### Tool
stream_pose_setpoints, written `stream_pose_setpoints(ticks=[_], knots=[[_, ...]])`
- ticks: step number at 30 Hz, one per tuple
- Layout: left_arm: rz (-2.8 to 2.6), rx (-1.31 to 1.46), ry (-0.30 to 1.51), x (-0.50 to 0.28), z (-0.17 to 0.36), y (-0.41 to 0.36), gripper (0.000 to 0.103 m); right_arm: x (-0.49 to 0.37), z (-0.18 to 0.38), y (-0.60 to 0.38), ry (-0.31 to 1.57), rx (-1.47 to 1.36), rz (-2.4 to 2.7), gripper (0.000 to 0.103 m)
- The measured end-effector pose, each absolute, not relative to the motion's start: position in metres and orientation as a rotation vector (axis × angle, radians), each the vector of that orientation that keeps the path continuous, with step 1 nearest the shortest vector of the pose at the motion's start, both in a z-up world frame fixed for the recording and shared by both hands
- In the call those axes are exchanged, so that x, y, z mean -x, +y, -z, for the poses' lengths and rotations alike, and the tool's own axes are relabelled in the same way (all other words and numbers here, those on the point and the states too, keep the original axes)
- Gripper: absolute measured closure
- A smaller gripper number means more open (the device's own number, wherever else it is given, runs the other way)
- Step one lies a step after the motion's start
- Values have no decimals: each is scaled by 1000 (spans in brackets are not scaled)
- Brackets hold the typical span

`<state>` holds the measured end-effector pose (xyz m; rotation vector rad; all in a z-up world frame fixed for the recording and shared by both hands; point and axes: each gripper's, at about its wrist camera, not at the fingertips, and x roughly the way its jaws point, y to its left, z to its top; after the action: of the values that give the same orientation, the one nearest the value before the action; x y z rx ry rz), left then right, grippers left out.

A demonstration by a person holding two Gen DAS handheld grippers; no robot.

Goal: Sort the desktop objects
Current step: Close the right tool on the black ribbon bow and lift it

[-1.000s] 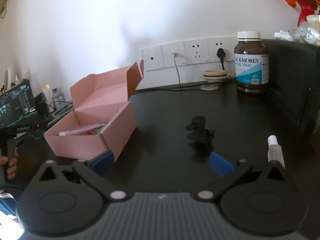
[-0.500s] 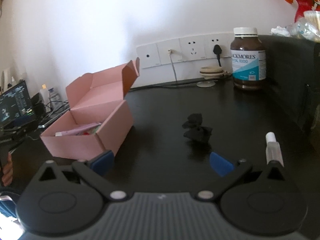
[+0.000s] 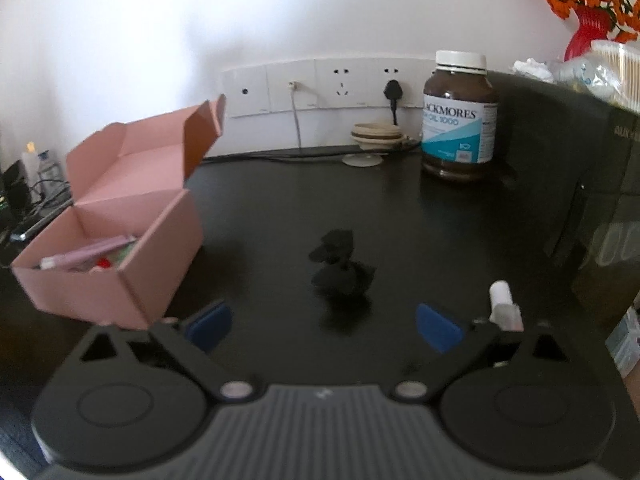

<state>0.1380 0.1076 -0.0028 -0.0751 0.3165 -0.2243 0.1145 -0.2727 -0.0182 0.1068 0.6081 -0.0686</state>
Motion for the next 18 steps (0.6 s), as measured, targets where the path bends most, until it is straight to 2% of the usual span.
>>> stream_pose_setpoints(ticks=[1, 3, 5, 14, 18], knots=[[222, 75, 323, -139, 3, 108, 0, -120, 18, -273, 621, -100, 70, 11], [215, 76, 334, -142, 3, 108, 0, -131, 20, -273, 642, -91, 84, 21], [206, 83, 334, -142, 4, 109, 0, -141, 21, -274, 656, -81, 102, 27], [194, 54, 329, -140, 4, 105, 0, -178, 24, -265, 696, -22, 163, 30], [192, 52, 324, -139, 4, 105, 0, -188, 27, -268, 730, -47, 173, 42]])
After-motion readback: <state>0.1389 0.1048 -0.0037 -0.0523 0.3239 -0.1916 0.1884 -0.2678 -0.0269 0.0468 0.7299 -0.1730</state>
